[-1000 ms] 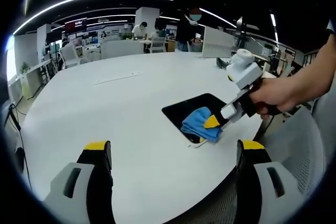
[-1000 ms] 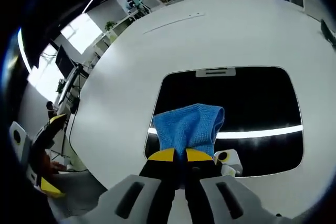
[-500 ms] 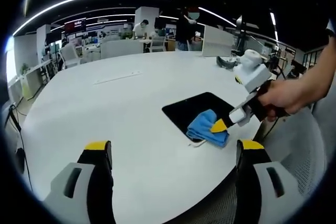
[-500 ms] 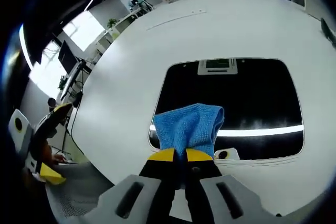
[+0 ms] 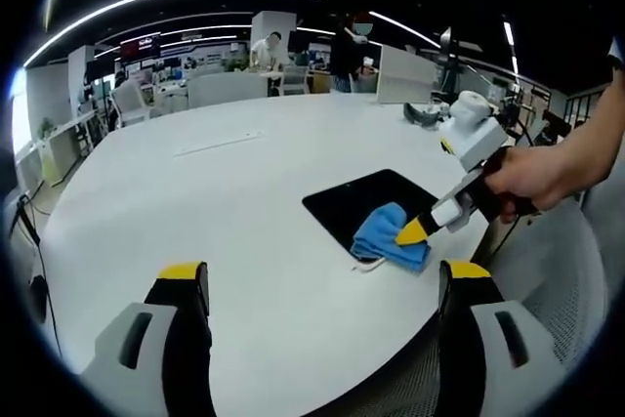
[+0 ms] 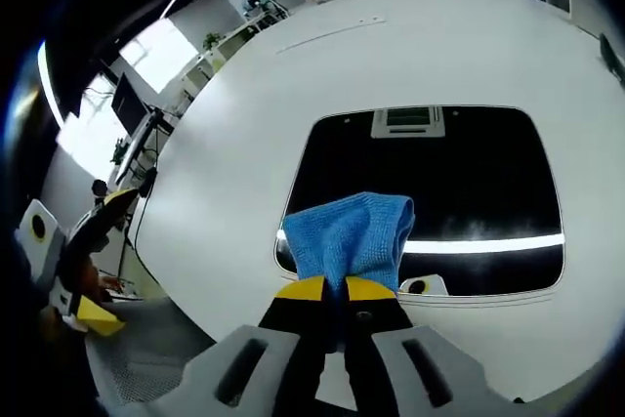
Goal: Wipe the mirror surface with the cleaning cloth until all visible marks leave the cleaned area.
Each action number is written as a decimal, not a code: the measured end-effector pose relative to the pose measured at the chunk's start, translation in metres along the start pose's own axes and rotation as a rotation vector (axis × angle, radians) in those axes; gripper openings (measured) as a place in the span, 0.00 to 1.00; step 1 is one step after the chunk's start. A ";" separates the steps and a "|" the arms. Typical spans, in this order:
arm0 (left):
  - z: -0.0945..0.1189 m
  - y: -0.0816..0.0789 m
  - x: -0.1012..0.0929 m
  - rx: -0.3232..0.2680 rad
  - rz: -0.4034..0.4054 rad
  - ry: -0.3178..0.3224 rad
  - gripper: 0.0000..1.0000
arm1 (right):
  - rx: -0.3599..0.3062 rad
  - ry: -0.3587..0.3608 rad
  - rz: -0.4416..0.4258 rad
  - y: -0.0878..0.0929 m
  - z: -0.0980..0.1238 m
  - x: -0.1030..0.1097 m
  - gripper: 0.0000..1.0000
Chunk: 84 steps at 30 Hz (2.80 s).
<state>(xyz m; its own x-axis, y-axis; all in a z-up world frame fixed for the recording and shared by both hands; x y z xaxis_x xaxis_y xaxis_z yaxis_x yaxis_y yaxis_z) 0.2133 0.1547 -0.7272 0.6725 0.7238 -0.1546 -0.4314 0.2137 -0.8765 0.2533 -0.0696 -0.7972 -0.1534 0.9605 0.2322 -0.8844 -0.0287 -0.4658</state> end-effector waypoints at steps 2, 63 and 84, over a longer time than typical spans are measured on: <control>0.000 0.000 0.000 -0.001 0.001 0.000 0.97 | 0.000 -0.001 -0.003 0.000 0.000 -0.001 0.00; -0.003 -0.001 0.003 -0.028 0.016 0.010 0.97 | -0.023 0.057 -0.036 -0.029 -0.008 -0.038 0.00; -0.003 -0.001 0.004 -0.023 0.033 0.008 0.99 | -0.035 0.090 -0.005 -0.078 -0.032 -0.045 0.00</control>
<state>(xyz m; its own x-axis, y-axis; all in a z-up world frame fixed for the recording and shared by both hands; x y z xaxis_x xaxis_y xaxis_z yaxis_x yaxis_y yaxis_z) 0.2185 0.1555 -0.7284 0.6629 0.7250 -0.1869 -0.4393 0.1745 -0.8812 0.3437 -0.1016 -0.7989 -0.1072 0.9817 0.1575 -0.8690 -0.0156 -0.4946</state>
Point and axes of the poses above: the point that each gripper's makers call its tool centre point, and the gripper's own axes: z roughly backward along the fingers, x roughly to its left, y roughly out of its underside, the point moved 8 cm from there along z, roughly backward along the fingers, and after that the axes turned 10 degrees about y, right-handed, at the moved point
